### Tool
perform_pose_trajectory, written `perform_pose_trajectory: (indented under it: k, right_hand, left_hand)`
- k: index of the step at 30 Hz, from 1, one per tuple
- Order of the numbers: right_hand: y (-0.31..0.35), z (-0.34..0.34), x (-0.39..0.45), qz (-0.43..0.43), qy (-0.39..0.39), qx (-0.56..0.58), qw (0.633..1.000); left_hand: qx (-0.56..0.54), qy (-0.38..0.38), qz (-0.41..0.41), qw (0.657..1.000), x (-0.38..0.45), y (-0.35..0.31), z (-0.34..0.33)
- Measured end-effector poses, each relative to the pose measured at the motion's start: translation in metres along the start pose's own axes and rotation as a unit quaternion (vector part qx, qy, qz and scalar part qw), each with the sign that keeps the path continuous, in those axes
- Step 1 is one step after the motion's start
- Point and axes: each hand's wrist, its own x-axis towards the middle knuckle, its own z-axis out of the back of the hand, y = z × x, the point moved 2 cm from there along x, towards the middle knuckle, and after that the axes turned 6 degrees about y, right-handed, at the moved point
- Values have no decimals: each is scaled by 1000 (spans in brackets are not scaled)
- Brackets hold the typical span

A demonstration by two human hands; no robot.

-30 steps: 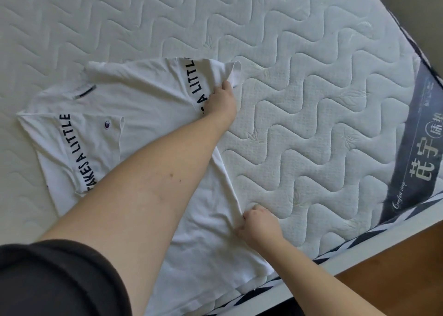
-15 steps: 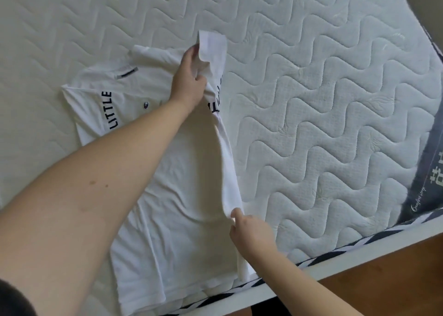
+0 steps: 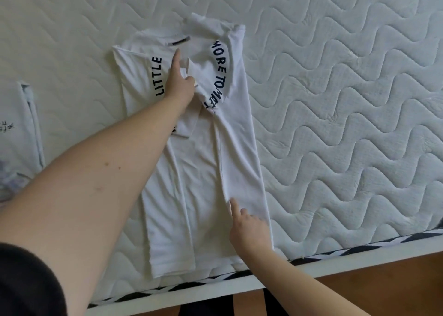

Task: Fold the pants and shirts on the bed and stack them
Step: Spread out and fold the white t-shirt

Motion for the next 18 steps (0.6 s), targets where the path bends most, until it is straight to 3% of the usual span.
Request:
perform_pose_trajectory:
  k: [6,14,18]
  right_hand:
    - [1,-25,-10,-44,52,-8,998]
    - [3,-45,-18,28,124,-119,985]
    - [-4,-47,-21,43,123,-128,983]
  left_hand:
    - [10,35,26,999,-15,21,0]
    - [84,12,38,996,-21,29,7]
    - [91,-7,22,996,-25,30,13]
